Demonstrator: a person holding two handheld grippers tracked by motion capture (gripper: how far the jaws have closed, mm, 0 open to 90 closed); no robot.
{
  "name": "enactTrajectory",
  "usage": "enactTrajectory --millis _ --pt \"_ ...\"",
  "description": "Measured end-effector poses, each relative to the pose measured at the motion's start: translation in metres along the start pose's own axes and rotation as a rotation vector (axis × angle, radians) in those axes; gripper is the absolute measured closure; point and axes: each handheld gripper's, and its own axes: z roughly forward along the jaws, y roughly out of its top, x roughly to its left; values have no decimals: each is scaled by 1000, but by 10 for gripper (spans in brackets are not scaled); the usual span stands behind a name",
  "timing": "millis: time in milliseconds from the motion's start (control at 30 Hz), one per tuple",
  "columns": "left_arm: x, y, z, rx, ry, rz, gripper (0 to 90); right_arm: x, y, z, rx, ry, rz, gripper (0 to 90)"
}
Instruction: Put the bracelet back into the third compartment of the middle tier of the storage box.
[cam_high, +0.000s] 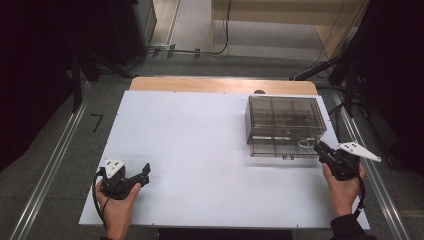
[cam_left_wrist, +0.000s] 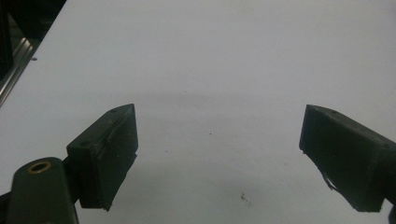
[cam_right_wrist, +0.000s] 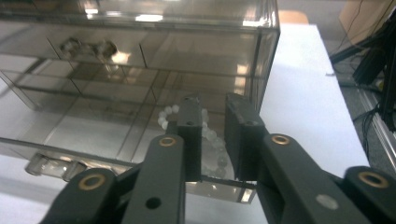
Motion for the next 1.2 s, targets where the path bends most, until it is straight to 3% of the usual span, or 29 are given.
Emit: enactTrajectory --millis 267,533,967,1200 --pt "0 0 0 -1 -2 2 120 4 1 -3 -28 -4 -12 533" --pt "0 0 0 -1 -2 0 120 10 2 -4 -3 -12 -7 365" --pt "0 0 1 4 0 2 120 14 2 -7 16 -20 -30 187" --pt "0 0 1 5 -1 2 120 19 2 -11 19 -20 -42 144"
